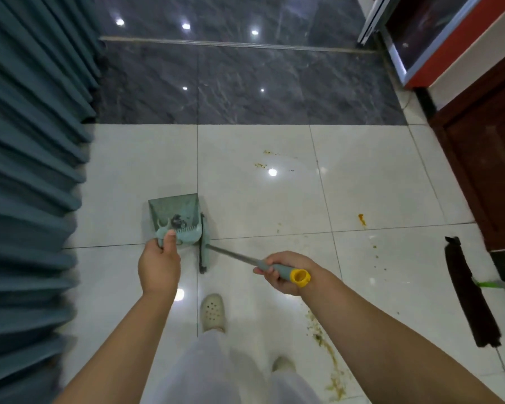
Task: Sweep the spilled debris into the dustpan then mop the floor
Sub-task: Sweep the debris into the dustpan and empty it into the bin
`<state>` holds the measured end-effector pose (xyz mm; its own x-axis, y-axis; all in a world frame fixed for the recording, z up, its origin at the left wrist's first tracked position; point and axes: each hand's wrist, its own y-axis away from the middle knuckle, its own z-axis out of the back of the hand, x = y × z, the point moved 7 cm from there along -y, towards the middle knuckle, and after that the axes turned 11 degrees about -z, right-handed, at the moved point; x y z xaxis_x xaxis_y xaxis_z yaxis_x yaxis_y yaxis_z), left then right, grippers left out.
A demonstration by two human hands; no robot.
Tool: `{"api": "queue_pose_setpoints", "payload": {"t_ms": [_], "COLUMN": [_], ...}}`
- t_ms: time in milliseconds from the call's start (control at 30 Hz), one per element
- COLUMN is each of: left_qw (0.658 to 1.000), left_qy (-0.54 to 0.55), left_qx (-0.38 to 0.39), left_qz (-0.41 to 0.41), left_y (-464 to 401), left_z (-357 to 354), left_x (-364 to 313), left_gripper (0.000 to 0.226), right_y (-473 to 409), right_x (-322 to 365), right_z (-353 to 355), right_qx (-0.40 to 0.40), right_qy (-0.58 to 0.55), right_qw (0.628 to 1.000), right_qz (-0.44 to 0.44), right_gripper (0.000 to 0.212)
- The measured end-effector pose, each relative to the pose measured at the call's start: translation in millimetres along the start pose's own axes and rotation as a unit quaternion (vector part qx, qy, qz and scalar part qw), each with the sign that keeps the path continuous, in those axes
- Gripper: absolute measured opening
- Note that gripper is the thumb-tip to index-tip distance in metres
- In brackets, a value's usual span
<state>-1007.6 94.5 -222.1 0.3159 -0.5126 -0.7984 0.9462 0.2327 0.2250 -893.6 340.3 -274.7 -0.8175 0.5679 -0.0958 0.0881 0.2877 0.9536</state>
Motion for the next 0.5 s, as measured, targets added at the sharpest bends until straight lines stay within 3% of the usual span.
{"api": "queue_pose_setpoints", "payload": {"t_ms": [233,500], "left_qw": [1.0,0.996], "left_qy": [-0.016,-0.036], "left_qx": [0.006,0.05], "left_qz": [-0.017,-0.059], "left_y": [-71.7,-96.9], "left_z": [9.6,-24.6], "left_x": [-12.1,-41.9], "left_gripper": [0.047,0.04], "right_y": [-28.2,1.6], "right_x": [55.1,77.7], "right_z": [-58.9,18.6], "right_qx": [0.018,-0.003], "right_qy": [-0.062,-0.225], "right_qw": [0.998,0.971], "right_qz": [0.027,0.079], "right_gripper": [0.009,0.013]}}
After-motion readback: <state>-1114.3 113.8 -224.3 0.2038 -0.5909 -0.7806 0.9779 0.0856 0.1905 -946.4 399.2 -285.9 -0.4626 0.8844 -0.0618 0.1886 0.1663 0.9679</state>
